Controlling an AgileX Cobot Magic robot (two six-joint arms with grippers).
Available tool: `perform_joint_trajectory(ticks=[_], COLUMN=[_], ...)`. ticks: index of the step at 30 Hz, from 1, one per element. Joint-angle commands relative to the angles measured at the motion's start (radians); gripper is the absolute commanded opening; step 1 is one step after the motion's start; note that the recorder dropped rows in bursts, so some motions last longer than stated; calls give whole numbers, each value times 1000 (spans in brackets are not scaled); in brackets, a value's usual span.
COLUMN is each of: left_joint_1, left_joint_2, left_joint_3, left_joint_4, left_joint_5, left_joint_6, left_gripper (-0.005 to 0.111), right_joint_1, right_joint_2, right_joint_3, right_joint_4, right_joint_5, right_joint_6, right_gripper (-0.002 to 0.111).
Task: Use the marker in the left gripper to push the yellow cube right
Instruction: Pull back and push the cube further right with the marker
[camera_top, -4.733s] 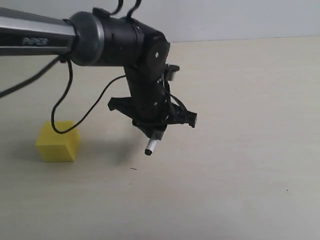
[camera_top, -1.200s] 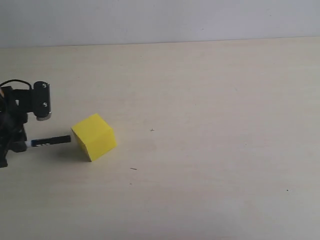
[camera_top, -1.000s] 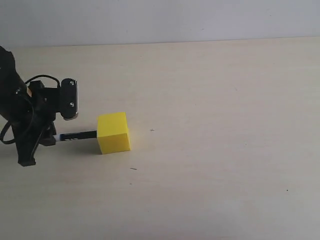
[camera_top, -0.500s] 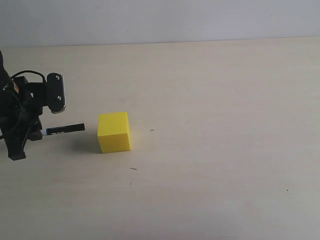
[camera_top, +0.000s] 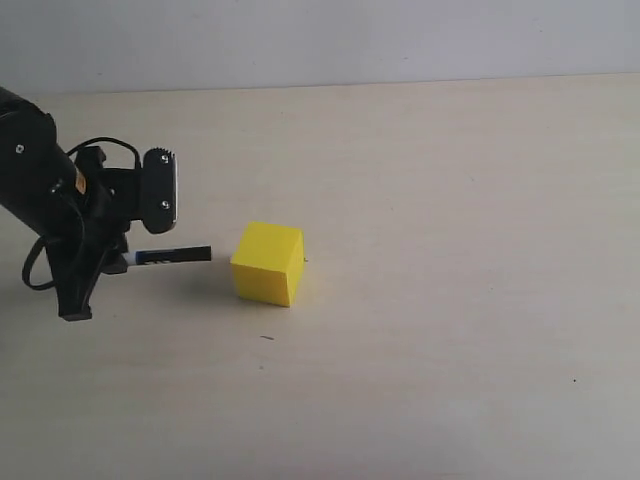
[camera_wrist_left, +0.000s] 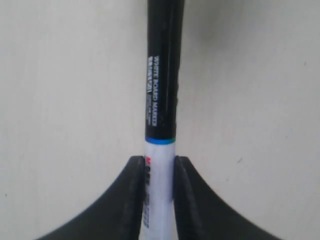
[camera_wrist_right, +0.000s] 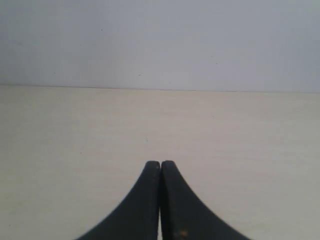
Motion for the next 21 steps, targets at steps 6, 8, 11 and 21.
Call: perform_joint_trajectory(ticks=[6, 8, 11, 21], left_joint_1=[-23, -72, -123, -35], left_joint_2=[0, 0, 0, 0], left_joint_3=[-5, -5, -18, -29], left_joint_4=[18, 16, 16, 32], left_joint_5=[15, 4, 13, 125], left_joint_6=[-24, -24, -26, -59], left_gripper=[0, 0, 0, 0], right_joint_1=[-6, -6, -6, -6], right_joint_2=[-5, -5, -5, -5], right_joint_3=[4, 4, 4, 4], right_joint_4=[1, 1, 1, 1], right_joint_5=[-4, -4, -7, -7], right_joint_6=[-5, -5, -5, -5], right_gripper=[0, 0, 0, 0])
